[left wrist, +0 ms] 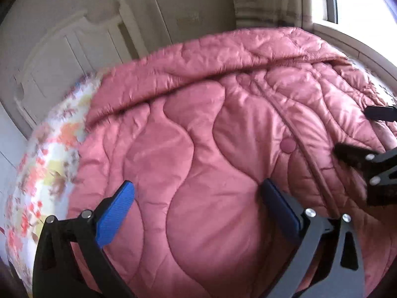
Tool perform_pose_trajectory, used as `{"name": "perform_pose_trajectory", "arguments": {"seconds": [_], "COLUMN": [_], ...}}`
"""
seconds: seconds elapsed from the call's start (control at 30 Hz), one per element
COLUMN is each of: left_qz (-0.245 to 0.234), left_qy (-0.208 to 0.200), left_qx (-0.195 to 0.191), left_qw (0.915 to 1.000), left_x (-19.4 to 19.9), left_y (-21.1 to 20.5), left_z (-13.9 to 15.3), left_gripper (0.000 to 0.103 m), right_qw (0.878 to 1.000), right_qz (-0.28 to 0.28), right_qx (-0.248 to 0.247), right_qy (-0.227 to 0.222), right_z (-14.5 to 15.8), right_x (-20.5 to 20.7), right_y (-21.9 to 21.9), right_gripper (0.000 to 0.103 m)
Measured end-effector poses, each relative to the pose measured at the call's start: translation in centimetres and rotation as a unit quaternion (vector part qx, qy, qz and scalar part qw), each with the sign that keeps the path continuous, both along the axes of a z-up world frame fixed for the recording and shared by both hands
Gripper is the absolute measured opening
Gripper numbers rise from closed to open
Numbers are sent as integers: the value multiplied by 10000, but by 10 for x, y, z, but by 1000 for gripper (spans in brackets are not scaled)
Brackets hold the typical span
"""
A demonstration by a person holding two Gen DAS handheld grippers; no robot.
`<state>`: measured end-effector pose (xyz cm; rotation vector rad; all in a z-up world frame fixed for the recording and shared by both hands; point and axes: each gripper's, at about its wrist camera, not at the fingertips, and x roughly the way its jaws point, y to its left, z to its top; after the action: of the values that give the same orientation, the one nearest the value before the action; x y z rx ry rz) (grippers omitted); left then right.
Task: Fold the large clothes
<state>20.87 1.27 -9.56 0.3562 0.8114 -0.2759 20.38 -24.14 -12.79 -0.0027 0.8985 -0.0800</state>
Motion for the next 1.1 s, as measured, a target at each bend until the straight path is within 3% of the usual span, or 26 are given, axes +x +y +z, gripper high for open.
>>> {"name": "perform_pose_trajectory", "arguments": {"seconds": [0.1, 0.3, 0.37, 0.47, 0.53, 0.6, 0.67, 0.73, 0.83, 0.9, 0.93, 1.03, 1.1], "left_qz": [141, 785, 1019, 1293, 1352, 1183, 733, 391, 60, 127, 105, 62, 134], "left_qy": [380, 98, 153, 287, 158, 27, 98, 83, 118, 111, 211, 176, 158], "left_qx": [-541, -528, -766, -1010, -773, -658, -991, -1091, -405, -685, -844, -785, -794], "left_qw": [9977, 9955, 9917, 9860, 9877, 9908, 9923, 9932, 9991, 9975, 9962, 9967, 9966], "left_x": [8, -23, -28, -25, -30, -45, -63, -78, -88, -85, -83, -83, -84], "left_y": [23, 80, 101, 117, 112, 96, 82, 63, 29, 34, 40, 40, 46], "left_z": [-1, 0, 1, 3, 5, 10, 18, 22, 5, -2, -3, -4, -3], "left_gripper": [101, 101, 101, 101, 101, 101, 101, 101, 101, 101, 101, 101, 101], "right_qw": [9998, 9994, 9977, 9947, 9935, 9936, 9949, 9974, 9977, 9964, 9957, 9989, 9986], "right_qz": [-7, -343, -671, -957, -1050, -1106, -967, -494, 345, 602, 543, 445, 500], "right_qx": [212, -78, -116, 370, 422, 200, 157, 144, -199, -566, -727, 10, 86], "right_qy": [52, -20, -76, -105, -107, -80, -235, -499, -549, -171, -204, -168, -152], "right_z": [-4, 6, 6, -2, -2, 1, 10, 19, 20, 5, 1, 0, 3], "right_x": [2, -34, -51, -76, -80, -83, -89, -96, -100, -92, -90, -92, -90], "right_y": [-12, -22, -38, -56, -62, -56, -38, -8, 39, 62, 63, 43, 41], "right_gripper": [99, 98, 98, 99, 99, 99, 98, 98, 98, 98, 99, 99, 99]}}
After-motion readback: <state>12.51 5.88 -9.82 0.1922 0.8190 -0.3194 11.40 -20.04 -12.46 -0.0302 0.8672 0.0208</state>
